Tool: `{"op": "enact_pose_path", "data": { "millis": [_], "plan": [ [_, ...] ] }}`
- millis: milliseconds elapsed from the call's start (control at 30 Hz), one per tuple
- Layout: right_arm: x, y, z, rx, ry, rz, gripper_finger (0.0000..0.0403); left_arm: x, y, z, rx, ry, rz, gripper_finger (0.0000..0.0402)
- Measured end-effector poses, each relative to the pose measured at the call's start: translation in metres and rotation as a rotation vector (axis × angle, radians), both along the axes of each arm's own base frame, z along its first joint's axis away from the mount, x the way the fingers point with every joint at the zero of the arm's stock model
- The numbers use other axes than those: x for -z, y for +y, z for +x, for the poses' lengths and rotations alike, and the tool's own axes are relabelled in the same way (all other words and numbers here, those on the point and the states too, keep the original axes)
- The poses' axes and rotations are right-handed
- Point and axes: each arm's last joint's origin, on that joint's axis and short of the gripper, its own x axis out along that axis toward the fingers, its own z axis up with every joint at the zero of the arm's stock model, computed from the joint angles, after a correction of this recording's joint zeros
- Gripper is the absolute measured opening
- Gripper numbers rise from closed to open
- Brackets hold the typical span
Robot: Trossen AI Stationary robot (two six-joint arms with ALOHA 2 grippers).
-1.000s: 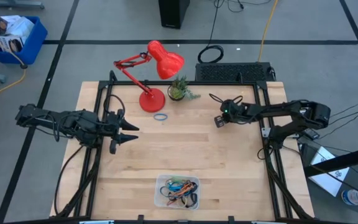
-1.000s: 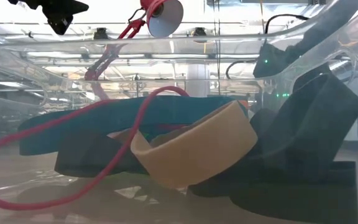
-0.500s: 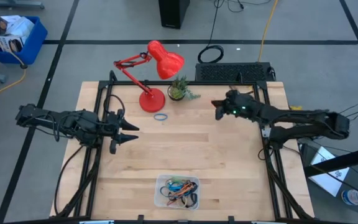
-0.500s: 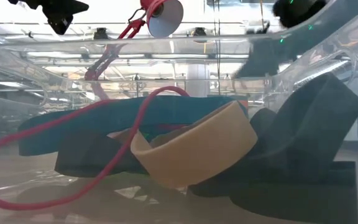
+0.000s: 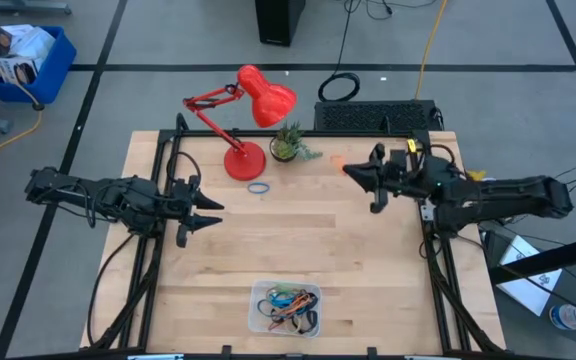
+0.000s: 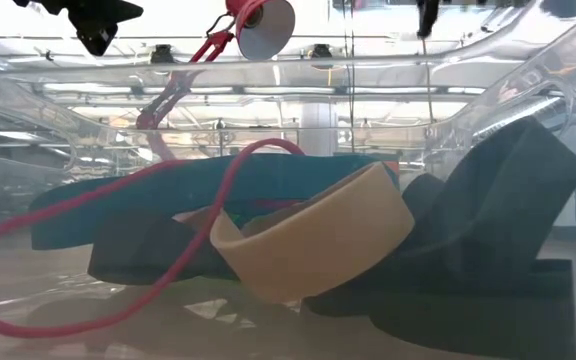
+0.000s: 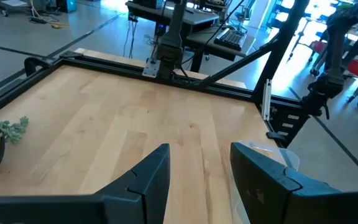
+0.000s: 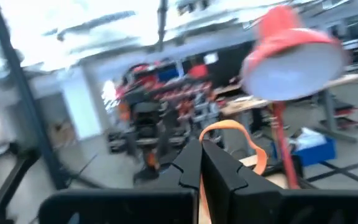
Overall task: Pick and place rubber bands into bin
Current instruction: Put the orange rubber band into the transparent bin
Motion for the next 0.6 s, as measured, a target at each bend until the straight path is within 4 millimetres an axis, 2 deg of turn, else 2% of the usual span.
{"op": "enact_pose_path", "data": {
  "millis": [233, 333, 467, 600],
  "plan": [
    [-0.045, 0.048, 0.03, -0.204, 0.25, -0.127, 0.0, 0.0, 0.0, 0.0, 0.0, 0.0, 0.0, 0.0175],
    [-0.052, 0.074, 0.051, -0.287, 0.385, -0.175, 0.0, 0.0, 0.0, 0.0, -0.001, 0.0, -0.004, 0.0175],
    [-0.042, 0.112, 0.083, -0.36, 0.554, -0.233, 0.0, 0.0, 0.0, 0.0, -0.006, 0.002, -0.027, 0.0175],
    [-0.01, 0.144, 0.108, -0.427, 0.665, -0.269, 0.0, 0.0, 0.0, 0.0, -0.006, 0.003, -0.027, 0.0175]
  ]
}}
